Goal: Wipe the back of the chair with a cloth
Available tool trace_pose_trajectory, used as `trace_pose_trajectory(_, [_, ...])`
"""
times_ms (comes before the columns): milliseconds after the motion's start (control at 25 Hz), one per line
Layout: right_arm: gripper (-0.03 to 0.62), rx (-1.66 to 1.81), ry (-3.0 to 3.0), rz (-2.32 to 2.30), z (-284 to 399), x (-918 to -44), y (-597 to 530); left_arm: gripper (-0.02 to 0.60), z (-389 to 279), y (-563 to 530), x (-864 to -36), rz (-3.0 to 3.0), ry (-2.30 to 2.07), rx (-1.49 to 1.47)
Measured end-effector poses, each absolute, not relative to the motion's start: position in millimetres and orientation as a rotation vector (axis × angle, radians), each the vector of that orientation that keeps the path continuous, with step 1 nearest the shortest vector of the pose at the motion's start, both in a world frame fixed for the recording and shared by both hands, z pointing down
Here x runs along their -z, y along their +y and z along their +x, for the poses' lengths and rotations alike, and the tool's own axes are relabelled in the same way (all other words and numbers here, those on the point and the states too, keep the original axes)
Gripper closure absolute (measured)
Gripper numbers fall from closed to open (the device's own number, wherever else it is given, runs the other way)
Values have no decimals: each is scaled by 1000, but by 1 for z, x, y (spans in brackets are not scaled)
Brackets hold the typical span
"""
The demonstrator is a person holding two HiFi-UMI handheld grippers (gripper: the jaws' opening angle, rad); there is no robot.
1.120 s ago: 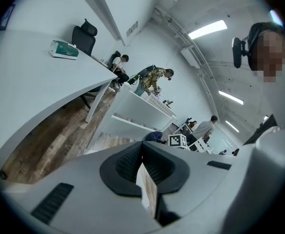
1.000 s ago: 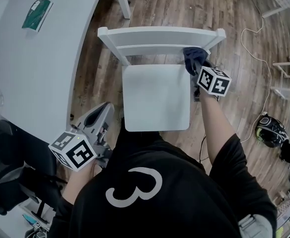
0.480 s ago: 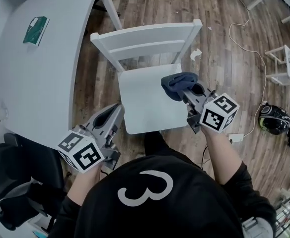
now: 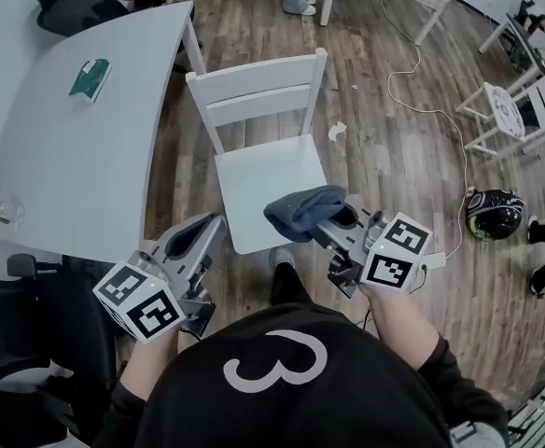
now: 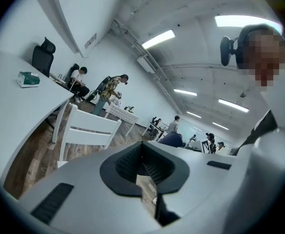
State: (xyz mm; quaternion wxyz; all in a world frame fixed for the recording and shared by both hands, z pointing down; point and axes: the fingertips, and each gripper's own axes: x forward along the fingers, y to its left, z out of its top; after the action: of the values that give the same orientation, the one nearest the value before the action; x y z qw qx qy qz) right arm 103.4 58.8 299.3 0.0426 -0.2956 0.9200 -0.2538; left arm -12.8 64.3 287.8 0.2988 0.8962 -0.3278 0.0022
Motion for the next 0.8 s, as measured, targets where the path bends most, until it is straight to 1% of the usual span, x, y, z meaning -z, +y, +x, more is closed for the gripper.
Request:
trace_pose_trajectory(200, [542,712,2793,-893,75,-260,136,568,-23,132,-250,2490,-823,30])
trace_pose_trajectory(360, [542,756,2717,-904,67,-241,180,568,-33,176,-225,2542,-796,81])
trace_pose_trajectory(600, [543,623,2746,-938,50,-211,212,568,-46,205,-201,2594,-784,120])
trace_pose_trajectory(800, [543,571,2763,-988,45,-205,220,568,-49,215,-195,2604,-765,137])
